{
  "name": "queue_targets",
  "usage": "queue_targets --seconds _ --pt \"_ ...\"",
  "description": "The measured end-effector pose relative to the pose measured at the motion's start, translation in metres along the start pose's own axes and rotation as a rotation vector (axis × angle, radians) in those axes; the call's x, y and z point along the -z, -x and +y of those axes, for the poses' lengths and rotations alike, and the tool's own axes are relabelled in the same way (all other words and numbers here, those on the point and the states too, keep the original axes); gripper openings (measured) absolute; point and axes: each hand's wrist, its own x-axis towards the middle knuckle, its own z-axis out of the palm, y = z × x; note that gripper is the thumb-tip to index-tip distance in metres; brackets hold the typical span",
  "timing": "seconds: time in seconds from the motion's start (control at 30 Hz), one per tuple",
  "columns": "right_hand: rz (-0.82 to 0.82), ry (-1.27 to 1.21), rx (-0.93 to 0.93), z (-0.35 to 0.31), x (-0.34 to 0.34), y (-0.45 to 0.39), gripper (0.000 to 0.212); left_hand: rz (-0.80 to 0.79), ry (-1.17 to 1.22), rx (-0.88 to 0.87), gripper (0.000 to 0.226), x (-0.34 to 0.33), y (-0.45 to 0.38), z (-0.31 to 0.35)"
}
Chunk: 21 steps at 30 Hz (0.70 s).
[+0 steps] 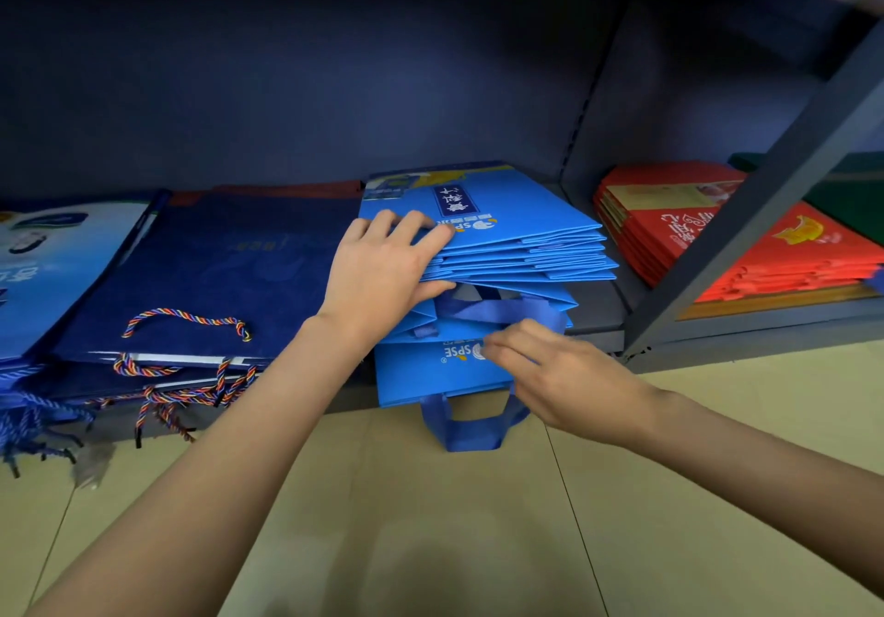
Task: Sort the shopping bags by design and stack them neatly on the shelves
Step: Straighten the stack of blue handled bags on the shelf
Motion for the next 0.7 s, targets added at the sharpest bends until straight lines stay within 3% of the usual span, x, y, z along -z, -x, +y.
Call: queue_targets --seconds 0.07,0.13,0.2,0.27,0.33,0.4,0.43,0.5,0.57,0.63,0.7 --pt "0.086 0.098 0.007 0.011 0.004 0.011 0.04 -0.001 0.008 0.002 0.053 0.0 0.0 0.0" --pt "0.073 0.235 -0.057 0.024 0.001 0.022 0.055 -0.007 0.005 0.006 0.053 -0.001 0.0 0.0" --pt "0.041 0.249 -0.141 0.033 -0.005 0.031 0.072 -0.008 0.002 0.003 0.054 -0.002 0.001 0.0" --pt "0.048 0.177 -0.17 0.039 -0.011 0.031 0.074 -0.004 0.003 -0.002 0.054 -0.002 0.002 0.001" --pt "0.088 0.044 -0.159 0.038 -0.012 0.025 0.056 0.007 0.01 -0.009 0.054 -0.002 0.002 0.001" --pt "0.204 -0.26 -0.284 0.025 -0.013 0.012 0.021 0.013 0.013 -0.012 0.054 -0.003 0.003 0.001" --pt "0.265 -0.452 -0.394 0.017 -0.015 0.004 0.014 0.014 0.012 -0.013 0.055 -0.003 0.003 0.001" --pt "0.3 -0.636 -0.493 0.005 -0.024 -0.011 0.019 0.013 0.018 -0.015 0.056 -0.003 0.003 0.001" --pt "0.112 -0.496 -0.455 0.002 -0.038 -0.021 0.039 0.01 0.023 -0.014 0.055 -0.003 0.003 0.001" --pt "-0.139 -0.16 -0.364 -0.002 -0.055 -0.025 0.063 0.006 0.021 -0.012 0.054 -0.003 0.003 0.001" --pt "-0.326 -0.001 -0.332 -0.012 -0.065 -0.031 0.073 -0.001 0.03 -0.013 0.055 -0.003 0.005 0.002"
